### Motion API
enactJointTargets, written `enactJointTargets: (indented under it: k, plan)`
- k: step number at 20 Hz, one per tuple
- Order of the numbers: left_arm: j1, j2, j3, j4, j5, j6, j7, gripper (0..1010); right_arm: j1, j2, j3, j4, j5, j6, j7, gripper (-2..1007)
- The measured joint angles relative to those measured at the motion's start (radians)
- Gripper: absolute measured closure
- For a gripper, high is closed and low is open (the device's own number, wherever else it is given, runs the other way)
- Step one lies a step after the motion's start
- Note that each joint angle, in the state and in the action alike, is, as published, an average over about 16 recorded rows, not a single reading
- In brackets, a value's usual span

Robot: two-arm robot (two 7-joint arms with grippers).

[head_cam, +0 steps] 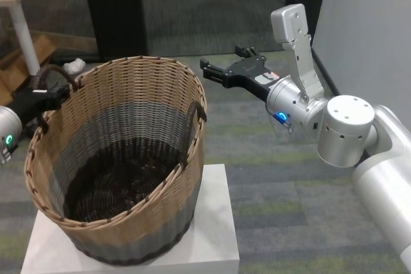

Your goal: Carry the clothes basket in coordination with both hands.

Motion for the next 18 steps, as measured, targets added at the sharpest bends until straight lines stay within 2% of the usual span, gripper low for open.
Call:
enactJointTargets:
  k: [9,14,18]
  plan:
    - [0.003,0.0,-0.001,-0.006,0.006,0.007,0.011,177,-0.001,0.001,0.0,-0.001,0.001,0.002,0.001,5]
    - [0.012,0.0,-0.008,-0.024,0.019,0.026,0.04,69,-0.001,0.001,0.0,-0.001,0.001,0.002,0.001,5]
    - [0.024,0.0,-0.016,-0.05,0.036,0.047,0.07,23,-0.001,0.001,0.0,-0.001,0.001,0.003,0.001,5]
